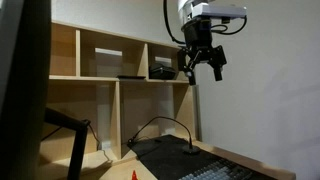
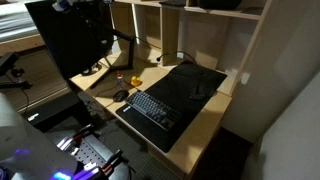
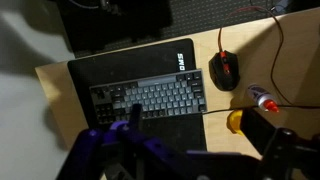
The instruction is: Move the white bottle to the right edge of the table
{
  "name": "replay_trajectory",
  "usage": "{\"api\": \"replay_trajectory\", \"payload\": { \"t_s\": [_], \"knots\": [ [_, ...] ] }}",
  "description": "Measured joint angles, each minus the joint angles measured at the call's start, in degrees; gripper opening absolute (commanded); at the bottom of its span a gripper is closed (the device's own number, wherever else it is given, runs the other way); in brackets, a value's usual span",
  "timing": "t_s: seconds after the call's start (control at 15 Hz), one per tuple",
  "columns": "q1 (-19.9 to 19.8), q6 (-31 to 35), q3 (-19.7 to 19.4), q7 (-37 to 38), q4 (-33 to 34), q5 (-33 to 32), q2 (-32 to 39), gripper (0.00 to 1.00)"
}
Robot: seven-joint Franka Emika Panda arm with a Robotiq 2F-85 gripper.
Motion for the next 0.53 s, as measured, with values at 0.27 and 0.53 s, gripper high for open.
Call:
{"api": "replay_trajectory", "payload": {
  "t_s": [0.27,0.53],
  "knots": [
    [0.5,0.3,-0.4,-0.7,0.0,0.5,0.9,1.0],
    [3.1,3.7,-0.2,-2.9,0.7,2.8,7.2,1.0]
  ]
}}
